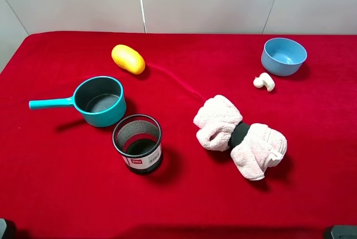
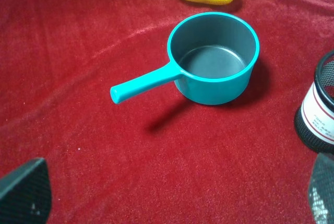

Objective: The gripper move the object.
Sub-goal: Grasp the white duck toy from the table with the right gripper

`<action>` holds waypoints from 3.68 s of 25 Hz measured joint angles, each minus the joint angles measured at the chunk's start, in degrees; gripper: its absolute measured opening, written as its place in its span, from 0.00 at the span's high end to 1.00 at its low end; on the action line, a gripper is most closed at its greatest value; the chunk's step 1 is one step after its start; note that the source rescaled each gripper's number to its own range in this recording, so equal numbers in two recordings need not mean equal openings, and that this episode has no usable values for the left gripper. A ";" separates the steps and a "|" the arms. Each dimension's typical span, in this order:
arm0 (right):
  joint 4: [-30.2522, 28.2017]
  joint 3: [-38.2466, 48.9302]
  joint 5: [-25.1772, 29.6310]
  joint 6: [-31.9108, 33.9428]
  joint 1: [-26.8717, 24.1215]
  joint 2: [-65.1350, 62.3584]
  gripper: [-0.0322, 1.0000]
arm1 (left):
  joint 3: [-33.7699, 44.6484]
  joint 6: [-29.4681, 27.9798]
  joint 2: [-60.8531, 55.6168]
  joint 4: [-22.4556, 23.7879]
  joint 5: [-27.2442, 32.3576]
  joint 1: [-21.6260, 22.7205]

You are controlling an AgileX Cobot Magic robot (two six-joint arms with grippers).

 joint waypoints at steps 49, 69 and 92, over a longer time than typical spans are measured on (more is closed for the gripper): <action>-1.32 -37.14 -1.30 19.72 0.56 74.41 0.00 | 0.00 0.00 0.00 0.00 -0.01 0.00; 3.65 -37.19 -11.96 26.12 5.79 89.00 0.00 | 0.00 0.00 0.00 0.00 -0.01 0.00; 4.03 -37.19 -19.57 26.06 5.79 98.63 0.00 | 0.00 0.00 0.00 0.00 -0.01 0.00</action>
